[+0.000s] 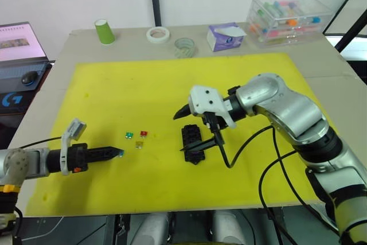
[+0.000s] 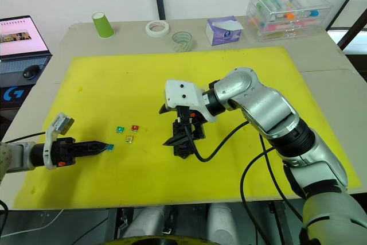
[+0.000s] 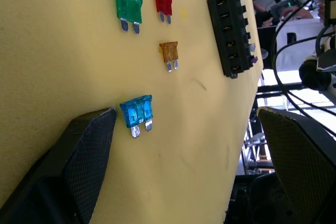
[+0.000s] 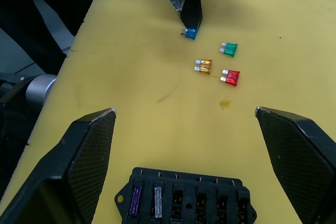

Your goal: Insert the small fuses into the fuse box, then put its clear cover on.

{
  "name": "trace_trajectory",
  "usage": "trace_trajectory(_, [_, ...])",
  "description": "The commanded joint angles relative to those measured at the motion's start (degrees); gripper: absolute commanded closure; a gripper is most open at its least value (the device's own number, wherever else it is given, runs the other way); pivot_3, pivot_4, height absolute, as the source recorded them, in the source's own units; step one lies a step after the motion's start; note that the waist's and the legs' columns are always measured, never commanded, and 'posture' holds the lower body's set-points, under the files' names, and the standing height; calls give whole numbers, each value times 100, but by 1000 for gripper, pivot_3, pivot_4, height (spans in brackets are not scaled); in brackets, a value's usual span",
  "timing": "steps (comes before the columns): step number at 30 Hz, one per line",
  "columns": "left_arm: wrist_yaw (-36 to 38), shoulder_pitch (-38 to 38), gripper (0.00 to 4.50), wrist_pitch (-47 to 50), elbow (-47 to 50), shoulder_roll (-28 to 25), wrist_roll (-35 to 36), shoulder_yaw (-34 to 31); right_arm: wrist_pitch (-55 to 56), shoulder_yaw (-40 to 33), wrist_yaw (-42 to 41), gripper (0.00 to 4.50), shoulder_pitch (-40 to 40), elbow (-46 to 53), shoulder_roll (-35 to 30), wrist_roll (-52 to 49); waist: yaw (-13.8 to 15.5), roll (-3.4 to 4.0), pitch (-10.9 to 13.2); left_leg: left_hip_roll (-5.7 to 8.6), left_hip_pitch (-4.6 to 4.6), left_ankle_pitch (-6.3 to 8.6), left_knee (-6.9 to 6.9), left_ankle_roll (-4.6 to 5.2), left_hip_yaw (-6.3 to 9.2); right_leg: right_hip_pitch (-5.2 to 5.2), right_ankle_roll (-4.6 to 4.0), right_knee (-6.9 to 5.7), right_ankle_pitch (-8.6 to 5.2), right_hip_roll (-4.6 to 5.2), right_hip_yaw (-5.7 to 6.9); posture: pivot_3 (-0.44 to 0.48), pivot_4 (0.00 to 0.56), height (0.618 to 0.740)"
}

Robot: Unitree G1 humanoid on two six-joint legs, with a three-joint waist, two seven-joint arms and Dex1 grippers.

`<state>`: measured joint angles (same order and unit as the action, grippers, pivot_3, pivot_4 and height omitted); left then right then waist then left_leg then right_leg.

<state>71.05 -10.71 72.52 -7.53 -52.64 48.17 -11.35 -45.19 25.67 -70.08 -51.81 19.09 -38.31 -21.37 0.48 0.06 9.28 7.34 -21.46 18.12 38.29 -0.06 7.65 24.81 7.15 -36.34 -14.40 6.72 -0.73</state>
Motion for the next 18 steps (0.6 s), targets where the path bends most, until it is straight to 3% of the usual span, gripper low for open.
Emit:
trace_trajectory(1, [23,38,0,13,81,105,22,238,84,-72,18,9,-27,207,6,26,3,0,0,0,0,0,0,0,0,0,0,0,0,0,0,0,150,740])
trace_trajectory(2, [20,35,0,7,76,106,22,245,86,-73,19,9,-23,210,9,33,4,0,0,0,0,0,0,0,0,0,0,0,0,0,0,0,150,740])
trace_trajectory(5, [-47,25,559,-6,71,146,12,240,83,-71,32,0,-13,211,23,52,7,0,0,0,0,0,0,0,0,0,0,0,0,0,0,0,150,740])
trace_trajectory(8, [-116,46,1552,-62,40,174,-48,228,110,-56,44,0,-5,212,31,77,0,-1,-1,0,-1,0,0,0,0,1,0,0,0,0,0,0,150,740])
trace_trajectory(17, [-2,281,1552,-396,-84,69,-219,265,226,-17,16,0,-15,156,76,134,-54,-1,-1,-2,0,0,-2,0,0,3,0,0,0,-2,-1,0,150,740])
trace_trajectory(18, [-1,291,1745,-412,-88,68,-224,261,236,-16,14,0,-15,152,81,139,-64,-1,-1,-2,0,0,-3,0,0,3,0,0,0,-2,-1,0,150,740])
